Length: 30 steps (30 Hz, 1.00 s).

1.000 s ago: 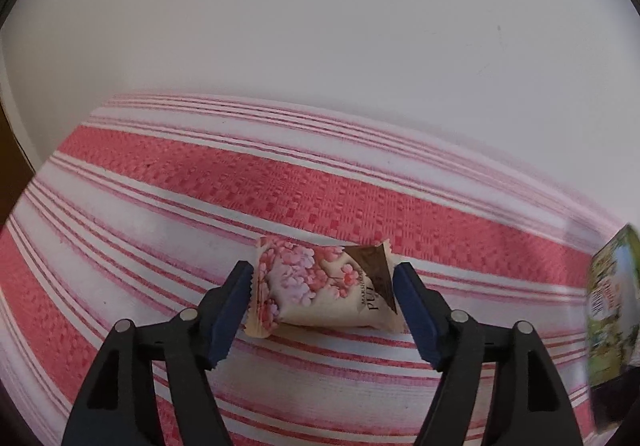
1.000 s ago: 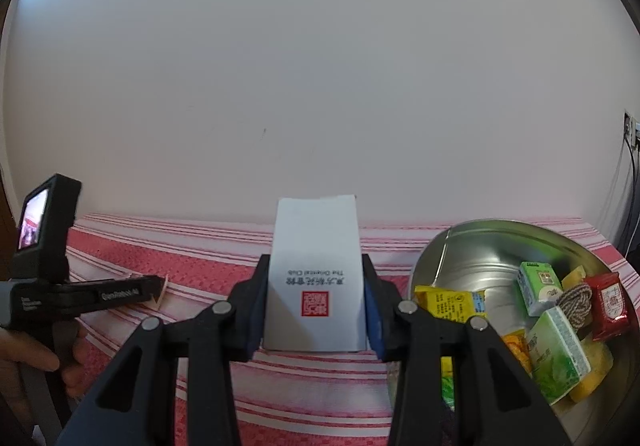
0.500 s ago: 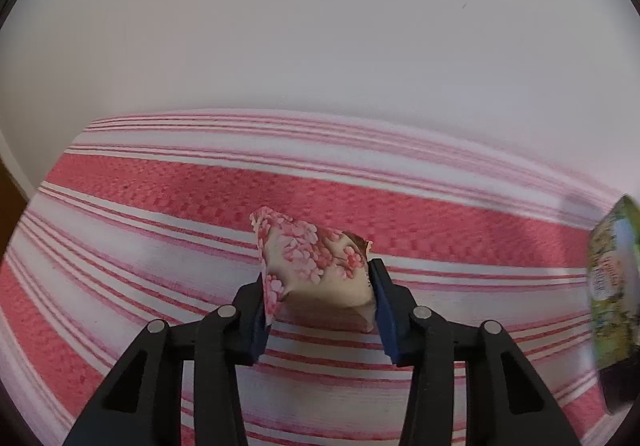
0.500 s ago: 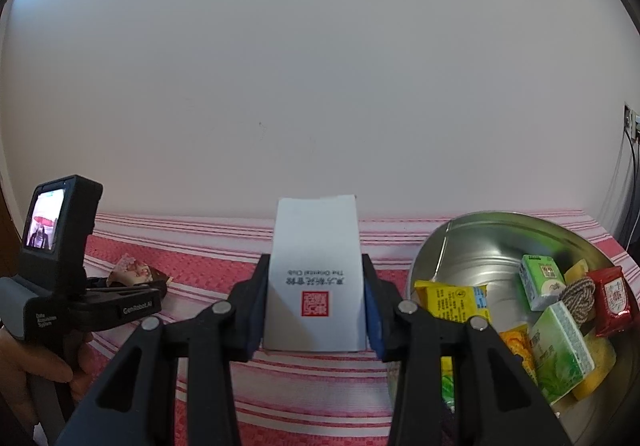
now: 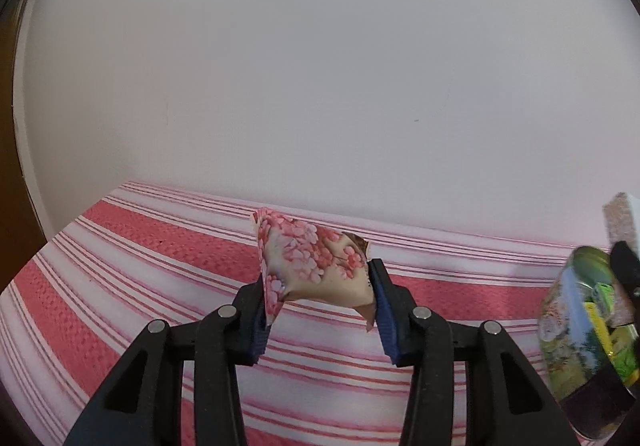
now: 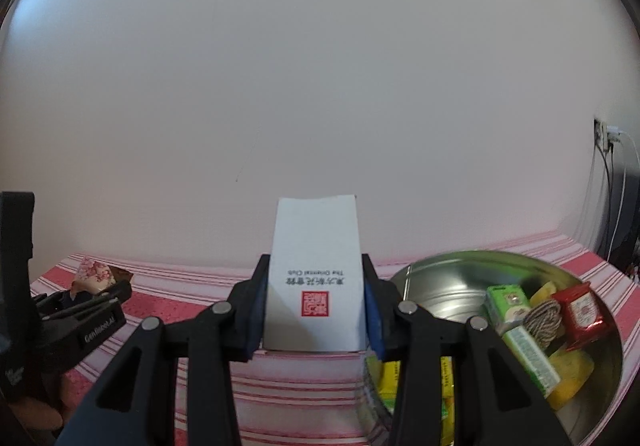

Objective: Organize objects
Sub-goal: 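Carry the floral packet and white box over the metal tin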

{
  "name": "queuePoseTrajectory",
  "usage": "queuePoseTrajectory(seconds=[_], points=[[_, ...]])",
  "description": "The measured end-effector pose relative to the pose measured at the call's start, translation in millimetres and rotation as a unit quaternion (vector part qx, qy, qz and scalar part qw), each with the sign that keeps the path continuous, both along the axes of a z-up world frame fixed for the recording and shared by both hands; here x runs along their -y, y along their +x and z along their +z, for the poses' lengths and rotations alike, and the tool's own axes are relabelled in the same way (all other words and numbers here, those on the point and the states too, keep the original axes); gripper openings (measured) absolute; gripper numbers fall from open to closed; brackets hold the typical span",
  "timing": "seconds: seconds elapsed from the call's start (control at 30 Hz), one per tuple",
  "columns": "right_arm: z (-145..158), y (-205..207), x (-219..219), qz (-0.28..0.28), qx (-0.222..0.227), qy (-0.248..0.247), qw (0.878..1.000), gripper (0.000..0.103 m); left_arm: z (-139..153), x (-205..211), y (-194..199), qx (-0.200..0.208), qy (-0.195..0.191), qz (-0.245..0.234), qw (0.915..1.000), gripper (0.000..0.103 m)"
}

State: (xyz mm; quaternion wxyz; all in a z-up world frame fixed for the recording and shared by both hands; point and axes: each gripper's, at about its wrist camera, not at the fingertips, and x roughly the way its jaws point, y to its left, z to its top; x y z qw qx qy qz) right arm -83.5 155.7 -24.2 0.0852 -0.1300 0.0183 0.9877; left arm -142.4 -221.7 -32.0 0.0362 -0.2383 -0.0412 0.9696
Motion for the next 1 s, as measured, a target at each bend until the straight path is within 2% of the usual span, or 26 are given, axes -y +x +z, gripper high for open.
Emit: queuePoseTrajectory(seconds=[0.3, 0.53, 0.57, 0.77, 1.0], points=[[-7, 17, -15, 0.003, -0.012, 0.03, 0.999, 0.041, 7, -48, 25, -0.04, -0.039, -0.005, 0.9984, 0.047], [-13, 45, -39, -0.003, -0.022, 0.052, 0.998, 0.041, 1, -71, 43, -0.047, -0.037, -0.005, 0.9982, 0.047], [-20, 42, -59, -0.005, -0.025, 0.055, 0.998, 0.041, 1, -74, 45, -0.048, -0.037, -0.006, 0.9982, 0.047], [-23, 62, -93, -0.026, -0.039, 0.067, 0.997, 0.041, -2, -79, 52, -0.052, -0.027, -0.01, 0.9982, 0.047], [-27, 73, -136, -0.052, -0.047, 0.066, 0.995, 0.041, 9, -125, 81, -0.059, -0.02, -0.023, 0.9978, 0.047]])
